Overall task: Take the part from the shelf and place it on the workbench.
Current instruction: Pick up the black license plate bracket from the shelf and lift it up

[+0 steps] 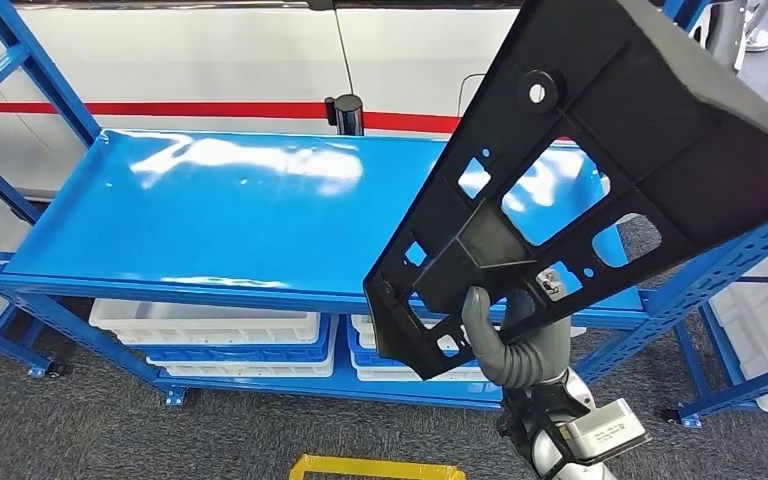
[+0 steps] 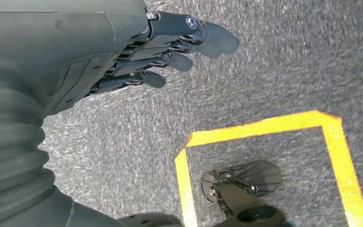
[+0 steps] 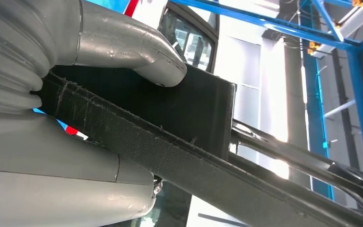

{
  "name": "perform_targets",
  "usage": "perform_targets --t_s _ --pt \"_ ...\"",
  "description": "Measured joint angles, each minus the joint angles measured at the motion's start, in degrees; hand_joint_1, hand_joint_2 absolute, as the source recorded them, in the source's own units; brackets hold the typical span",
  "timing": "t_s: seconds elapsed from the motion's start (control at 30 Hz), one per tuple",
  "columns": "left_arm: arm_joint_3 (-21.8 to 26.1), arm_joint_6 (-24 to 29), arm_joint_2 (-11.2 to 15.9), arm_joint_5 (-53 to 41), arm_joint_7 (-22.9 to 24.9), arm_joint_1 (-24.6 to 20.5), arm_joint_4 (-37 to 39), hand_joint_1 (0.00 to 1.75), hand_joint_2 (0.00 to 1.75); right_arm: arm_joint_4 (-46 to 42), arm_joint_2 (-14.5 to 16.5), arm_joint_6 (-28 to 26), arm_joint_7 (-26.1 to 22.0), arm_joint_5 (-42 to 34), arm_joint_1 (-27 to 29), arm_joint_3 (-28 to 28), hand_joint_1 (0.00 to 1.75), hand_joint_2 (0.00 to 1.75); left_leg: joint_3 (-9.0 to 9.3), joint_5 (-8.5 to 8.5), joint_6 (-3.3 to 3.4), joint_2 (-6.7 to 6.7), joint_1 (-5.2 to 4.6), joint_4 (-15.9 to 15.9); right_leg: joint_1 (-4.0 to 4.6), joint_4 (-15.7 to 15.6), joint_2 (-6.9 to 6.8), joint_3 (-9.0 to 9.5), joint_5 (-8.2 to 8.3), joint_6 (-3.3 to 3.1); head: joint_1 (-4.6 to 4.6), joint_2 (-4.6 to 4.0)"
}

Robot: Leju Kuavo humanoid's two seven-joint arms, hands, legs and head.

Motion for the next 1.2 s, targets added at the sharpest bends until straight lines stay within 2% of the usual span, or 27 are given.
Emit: perform_targets --t_s 0.07,0.1,0.13,0.17,0.23,0.27,0.3,0.4,0.43,0.47,0.53,0.6,0.63,0.67,0.73,0.77,0.8,0.83,0.9,0.93,0.97,1.03,1.07,1.1,1.13,1.17,1.2 --pt "0.00 0.00 -0.01 -0.26 0.13 0.01 0.01 0.00 1.75 -0.01 0.04 0.20 -0.32 0.09 0.05 -0.01 1.66 1.75 -2.40 -4.51 -0.33 -0.07 0.04 7.57 0.21 0.08 -0.06 -0.63 0.52 -0.37 -0.09 0.00" --pt "0.00 0.00 -0.02 -0.31 0.14 0.01 0.02 0.00 1.75 -0.01 0.04 0.29 -0.41 0.15 0.08 -0.02 1.66 1.75 -2.96 -5.62 -0.44 -0.09 0.06 10.15 0.29 0.13 -0.06 -0.95 0.74 -0.33 -0.08 0.00" --pt "0.00 0.00 -0.02 -0.33 0.14 0.02 0.02 0.00 1.75 -0.01 0.04 0.37 -0.47 0.19 0.13 -0.03 1.66 1.75 -2.50 -5.64 -0.49 -0.10 0.09 10.63 0.35 0.20 -0.06 -1.24 0.92 -0.24 -0.09 0.00" --pt "0.00 0.00 -0.03 -0.37 0.14 0.02 0.02 0.00 1.75 -0.01 0.05 0.42 -0.51 0.23 0.20 -0.04 1.66 1.75 -0.87 -4.72 -0.49 -0.10 0.15 8.82 0.36 0.31 -0.04 -1.46 1.07 -0.11 -0.09 0.00" --pt "0.00 0.00 -0.03 -0.41 0.14 -0.04 0.02 0.00 1.75 -0.01 0.14 0.44 -0.55 0.25 0.31 -0.06 1.66 1.75 4.23 -2.16 -0.44 -0.19 0.30 1.24 0.43 0.66 -0.01 -1.80 1.24 0.21 -0.10 0.00" --pt "0.00 0.00 -0.04 -0.43 0.14 -0.09 0.02 0.00 1.75 -0.02 0.19 0.44 -0.57 0.25 0.31 -0.09 1.66 1.75 6.07 -1.31 -0.25 -0.30 0.32 -1.96 0.58 0.89 0.00 -2.01 1.33 0.38 -0.06 0.00" --pt "0.00 0.00 -0.05 -0.44 0.14 -0.12 0.02 0.00 1.75 -0.03 0.25 0.44 -0.60 0.26 0.30 -0.13 1.66 1.75 6.97 -0.93 0.02 -0.41 0.22 -3.83 0.70 1.05 -0.01 -2.26 1.50 0.65 0.00 0.00" --pt "0.00 0.00 -0.06 -0.46 0.13 -0.11 0.02 0.00 1.75 -0.05 0.36 0.54 -0.74 0.31 0.41 -0.22 1.66 1.75 6.34 -0.10 1.49 -0.44 -0.31 -4.60 0.51 1.07 -0.01 -3.04 2.15 1.86 0.03 0.00" --pt "0.00 0.00 -0.05 -0.52 0.11 -0.13 0.02 0.00 1.75 -0.07 0.36 0.65 -0.82 0.30 0.48 -0.28 1.66 1.75 5.96 0.35 2.07 -0.36 -0.35 -4.73 0.40 1.53 0.00 -3.56 1.70 2.06 0.04 0.00" --pt "0.01 0.00 -0.04 -0.58 0.09 -0.16 0.02 0.00 1.75 -0.11 0.36 0.81 -0.93 0.27 0.54 -0.34 1.66 1.75 5.50 0.84 2.66 -0.27 -0.31 -4.87 0.36 2.88 0.01 -4.39 0.57 2.01 0.16 0.00" --pt "0.01 0.00 -0.02 -0.68 0.03 -0.23 0.01 0.00 1.75 -0.19 0.37 1.06 -1.14 0.22 0.66 -0.44 1.66 1.75 4.34 1.74 3.37 -0.14 -0.30 -4.93 0.37 8.83 0.03 -7.01 -3.35 1.47 0.42 0.00" --pt "0.00 0.00 -0.01 -0.69 0.01 -0.24 0.01 0.00 1.75 -0.20 0.37 1.07 -1.27 0.40 0.89 -0.51 1.66 1.75 3.06 2.61 3.52 -0.02 -0.36 -4.91 0.36 15.73 0.03 -9.17 -6.49 1.41 0.51 0.00" --pt "0.00 0.00 -0.02 -0.70 0.01 -0.24 0.02 0.00 1.75 -0.20 0.37 0.99 -1.31 0.59 1.04 -0.59 1.66 1.75 2.43 3.07 3.49 0.03 -0.38 -4.90 0.35 17.01 0.02 -9.07 -6.88 1.71 0.52 0.00" --pt "0.00 0.00 -0.04 -0.70 0.01 -0.23 0.02 0.00 1.75 -0.20 0.37 0.89 -1.36 0.80 1.16 -0.70 1.66 1.75 1.85 3.52 3.40 0.07 -0.37 -4.90 0.34 16.02 0.02 -7.84 -6.39 2.15 0.54 0.00" --pt "0.00 0.00 -0.08 -0.70 0.01 -0.25 0.02 0.00 1.75 -0.25 0.42 0.67 -1.45 1.05 1.24 -0.92 1.66 1.75 0.89 4.40 3.05 0.05 -0.35 -4.88 0.34 8.35 -0.02 -2.34 -4.46 2.82 0.59 0.00" --pt "0.00 0.00 -0.10 -0.70 0.01 -0.26 0.01 0.00 1.75 -0.30 0.45 0.61 -1.48 1.08 1.25 -0.98 1.66 1.75 0.56 4.83 2.77 0.02 -0.41 -4.86 0.46 4.35 -0.01 0.47 -3.79 2.82 0.53 0.00" --pt "0.00 0.00 -0.11 -0.70 0.01 -0.26 0.01 0.00 1.75 -0.37 0.49 0.56 -1.51 1.08 1.29 -1.01 1.66 1.75 0.39 5.22 2.44 -0.01 -0.49 -4.87 0.59 1.38 0.01 2.37 -3.43 2.64 0.50 0.00" --pt "0.00 0.00 -0.12 -0.70 0.00 -0.27 0.00 0.00 1.75 -0.43 0.51 0.51 -1.55 1.14 1.32 -1.03 1.66 1.75 0.36 5.58 2.09 -0.02 -0.54 -4.90 0.72 -0.11 0.05 3.18 -3.37 2.34 0.50 0.00" --pt "0.00 0.00 -0.13 -0.70 -0.02 -0.27 0.01 0.00 1.75 -0.49 0.52 0.38 -1.67 1.44 1.40 -1.08 1.66 1.75 0.41 6.23 1.31 -0.01 -0.47 -5.16 0.77 -0.50 0.10 2.72 -2.83 1.61 0.54 0.00" --pt "0.00 0.00 -0.13 -0.72 -0.03 -0.27 0.01 0.00 1.75 -0.50 0.57 0.33 -1.85 1.65 1.40 -1.09 1.66 1.75 0.19 5.87 0.97 -0.04 -0.34 -4.92 0.61 -0.59 0.08 2.55 -2.45 1.16 0.54 0.00" --pt "0.00 -0.01 -0.13 -0.74 -0.03 -0.24 0.02 0.00 1.75 -0.56 0.65 0.28 -2.10 1.77 1.46 -1.10 1.66 1.75 -0.22 4.65 0.69 -0.07 -0.24 -4.05 0.44 -0.70 0.03 2.36 -1.97 0.59 0.48 0.00" --pt "0.00 -0.02 -0.14 -0.78 -0.03 -0.20 0.02 0.00 1.75 -0.78 0.97 0.08 -2.75 1.57 1.73 -1.14 1.66 1.75 -1.89 -0.36 0.32 -0.14 -0.09 1.07 0.26 -0.76 -0.06 1.76 -1.02 -0.24 0.33 0.00" --pt "0.00 -0.02 -0.16 -0.78 -0.03 -0.19 0.02 0.00 1.75 -0.90 1.16 -0.08 -2.97 1.28 1.96 -1.20 1.66 1.75 -2.79 -2.86 0.12 -0.14 -0.03 4.71 0.33 -0.72 -0.08 1.27 -0.62 -0.42 0.29 0.00" --pt "0.00 -0.02 -0.20 -0.77 -0.04 -0.19 0.02 0.00 1.75 -0.98 1.35 -0.30 -3.10 0.92 2.25 -1.29 1.66 1.75 -3.39 -4.52 -0.07 -0.15 0.02 7.99 0.41 -0.67 -0.09 0.79 -0.24 -0.45 0.29 0.00" --pt "0.01 -0.02 -0.22 -0.73 -0.07 -0.19 0.02 0.00 1.75 -1.03 1.56 -0.56 -3.06 0.47 2.60 -1.43 1.66 1.75 -3.29 -5.02 -0.22 -0.14 0.09 9.86 0.47 -0.60 -0.10 0.33 0.08 -0.36 0.29 0.00" --pt "0.02 -0.01 -0.24 -0.68 -0.12 -0.18 0.02 0.00 1.75 -1.06 1.79 -0.93 -2.94 0.08 3.00 -1.62 1.66 1.75 -2.14 -4.51 -0.32 -0.13 0.19 9.63 0.50 -0.52 -0.09 -0.07 0.33 -0.22 0.30 0.00" --pt "0.04 0.01 -0.25 -0.60 -0.19 -0.18 0.02 0.00 1.75 -1.09 2.06 -1.47 -2.80 -0.10 3.44 -1.87 1.66 1.75 0.09 -3.33 -0.38 -0.13 0.32 7.22 0.48 -0.36 -0.08 -0.40 0.54 -0.08 0.29 0.00"
